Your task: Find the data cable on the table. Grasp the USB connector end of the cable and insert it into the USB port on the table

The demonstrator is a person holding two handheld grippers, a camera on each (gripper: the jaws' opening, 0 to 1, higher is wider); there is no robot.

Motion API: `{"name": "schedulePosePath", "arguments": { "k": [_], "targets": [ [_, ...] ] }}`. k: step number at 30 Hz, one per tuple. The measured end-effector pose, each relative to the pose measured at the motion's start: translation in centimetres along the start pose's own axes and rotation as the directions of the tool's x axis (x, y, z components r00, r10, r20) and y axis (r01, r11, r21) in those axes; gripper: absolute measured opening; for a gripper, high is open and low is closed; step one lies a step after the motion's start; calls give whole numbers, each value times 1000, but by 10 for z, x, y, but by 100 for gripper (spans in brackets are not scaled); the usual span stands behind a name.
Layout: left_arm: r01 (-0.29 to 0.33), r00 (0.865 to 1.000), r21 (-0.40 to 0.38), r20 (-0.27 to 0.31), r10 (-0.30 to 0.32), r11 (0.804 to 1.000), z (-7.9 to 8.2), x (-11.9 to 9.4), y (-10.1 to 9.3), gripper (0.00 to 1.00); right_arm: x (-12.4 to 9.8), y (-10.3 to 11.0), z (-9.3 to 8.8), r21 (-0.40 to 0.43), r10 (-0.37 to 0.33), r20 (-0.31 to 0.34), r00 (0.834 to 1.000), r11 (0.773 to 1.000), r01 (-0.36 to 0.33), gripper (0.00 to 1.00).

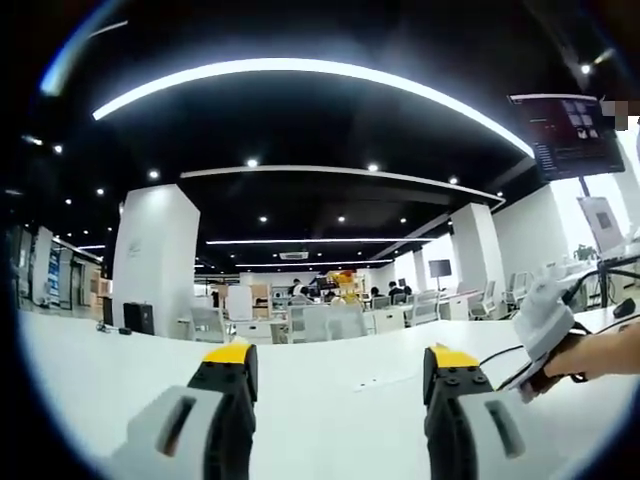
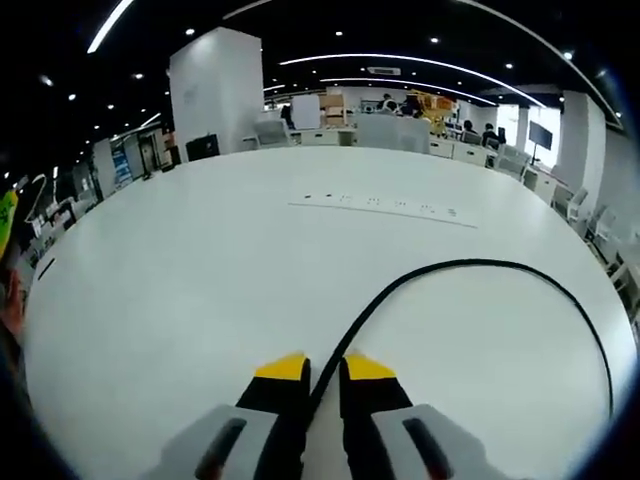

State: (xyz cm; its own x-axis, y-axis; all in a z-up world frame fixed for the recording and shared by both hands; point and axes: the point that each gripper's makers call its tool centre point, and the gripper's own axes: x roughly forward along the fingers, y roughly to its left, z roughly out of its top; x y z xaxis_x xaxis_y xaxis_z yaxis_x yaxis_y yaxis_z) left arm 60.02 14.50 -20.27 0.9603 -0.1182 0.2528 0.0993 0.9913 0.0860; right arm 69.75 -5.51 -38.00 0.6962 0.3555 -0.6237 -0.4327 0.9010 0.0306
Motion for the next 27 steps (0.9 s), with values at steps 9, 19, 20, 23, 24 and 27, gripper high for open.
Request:
{"name": "schedulePosePath", "arguments": {
  "k": [9, 19, 20, 23, 24, 27],
  "targets": [
    [21, 999, -6, -34, -21, 1000, -8, 4, -4, 67, 1, -7, 0, 37, -4, 9, 1000, 999, 3, 6],
    [224, 964, -101, -126, -236, 969, -29, 8, -35, 67, 3, -9, 1, 35, 9, 15, 1000, 999, -9, 5],
    [252, 955, -98, -135, -264, 963, -31, 7, -38, 67, 2, -8, 0, 33, 10, 16, 1000, 999, -10, 5],
    [343, 915, -91, -195, -354, 935, -43, 4, -50, 68, 1, -9, 0, 32, 12, 17, 1000, 999, -12, 5],
    [370, 898, -97, -216, -383, 924, -47, 2, -55, 68, 1, -10, 0, 35, 13, 18, 1000, 999, -14, 5],
    [449, 844, -114, -272, -463, 886, -57, -4, -68, 68, 2, -13, 2, 47, 20, 25, 999, 999, -21, 5]
  ]
}}
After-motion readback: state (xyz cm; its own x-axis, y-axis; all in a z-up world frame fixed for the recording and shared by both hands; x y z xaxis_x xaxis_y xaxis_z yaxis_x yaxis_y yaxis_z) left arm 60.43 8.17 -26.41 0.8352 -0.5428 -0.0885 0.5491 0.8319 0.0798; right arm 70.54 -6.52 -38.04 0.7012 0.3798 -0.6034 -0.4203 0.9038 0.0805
